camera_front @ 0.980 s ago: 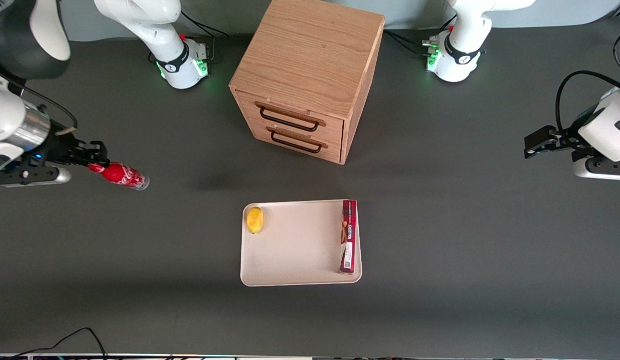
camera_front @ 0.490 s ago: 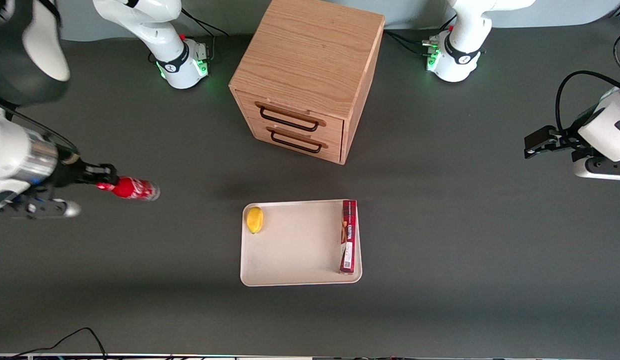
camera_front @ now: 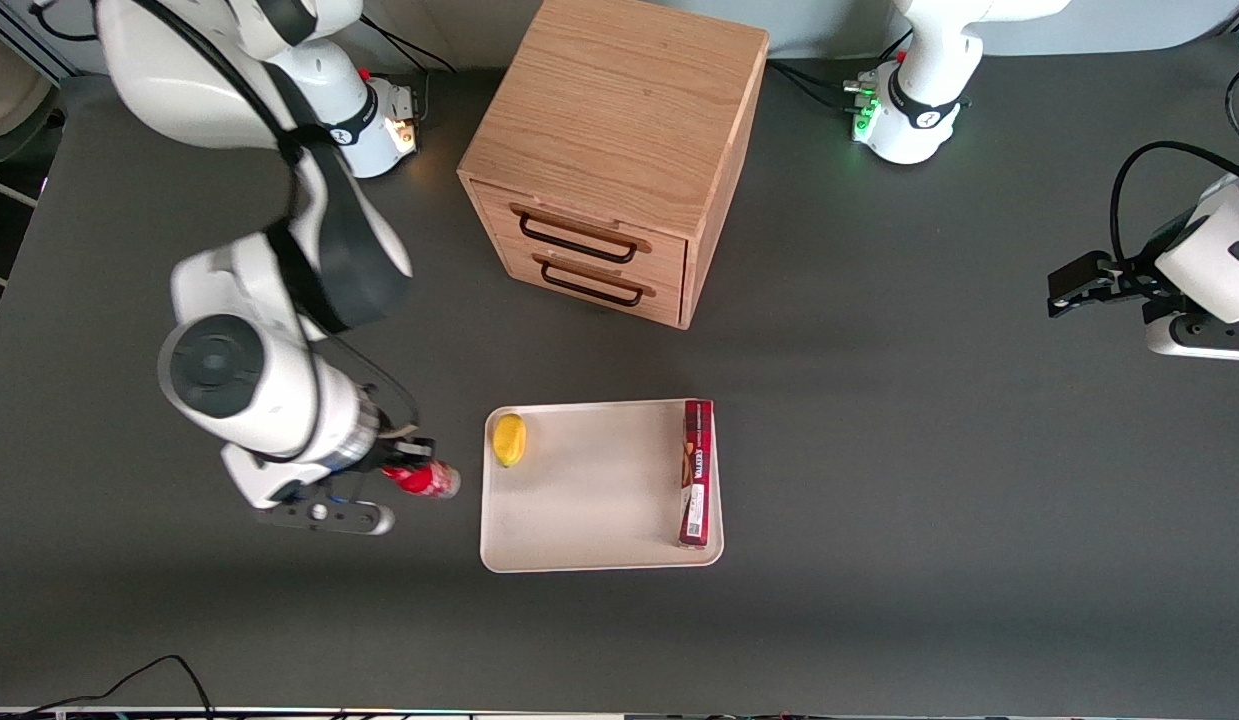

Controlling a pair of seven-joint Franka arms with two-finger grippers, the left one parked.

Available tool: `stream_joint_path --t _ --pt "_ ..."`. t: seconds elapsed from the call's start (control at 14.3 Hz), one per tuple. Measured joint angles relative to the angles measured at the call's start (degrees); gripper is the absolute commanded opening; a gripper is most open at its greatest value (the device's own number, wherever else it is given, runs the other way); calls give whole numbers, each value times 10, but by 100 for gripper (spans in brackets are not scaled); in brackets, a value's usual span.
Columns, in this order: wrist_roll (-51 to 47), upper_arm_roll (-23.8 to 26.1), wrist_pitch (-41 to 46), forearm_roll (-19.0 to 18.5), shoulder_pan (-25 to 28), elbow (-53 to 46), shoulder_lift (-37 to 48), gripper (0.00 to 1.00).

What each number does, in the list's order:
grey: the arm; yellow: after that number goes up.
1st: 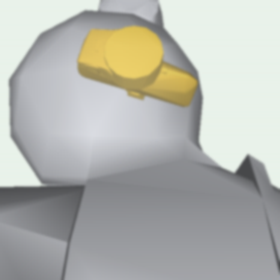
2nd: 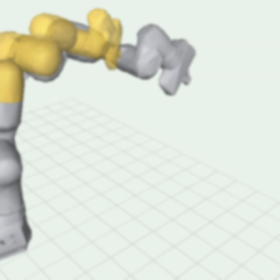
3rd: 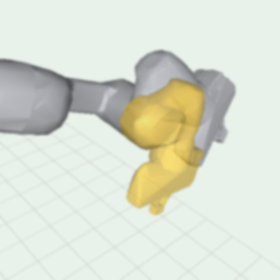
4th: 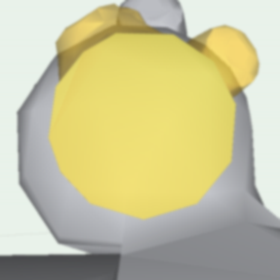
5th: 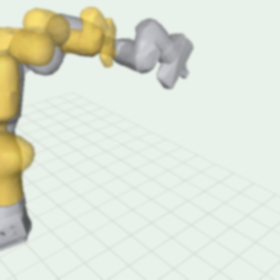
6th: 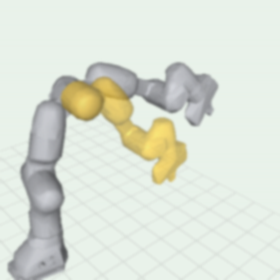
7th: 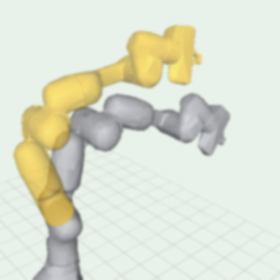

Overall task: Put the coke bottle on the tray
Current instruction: 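Carry the red bottle over the cream tray beside the lemon, then lower the bottle onto the tray and open the right gripper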

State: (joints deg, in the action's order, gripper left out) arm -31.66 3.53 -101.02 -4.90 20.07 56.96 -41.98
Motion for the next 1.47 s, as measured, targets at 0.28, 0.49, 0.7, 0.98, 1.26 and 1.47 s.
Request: stream_joint_path --t 0.28,0.49,0.7,0.98,1.26,1.47 --pt "-36 -10 -71 0 23 -9 -46 0" --pt "-50 -11 -91 0 27 -10 -67 0" --pt "-67 -12 -119 0 37 -10 -89 0" --pt "-69 -16 -137 0 38 -11 -98 100" --pt "-70 -19 -139 -4 38 -18 -98 100" --pt "-70 -23 -123 -4 34 -26 -93 100"
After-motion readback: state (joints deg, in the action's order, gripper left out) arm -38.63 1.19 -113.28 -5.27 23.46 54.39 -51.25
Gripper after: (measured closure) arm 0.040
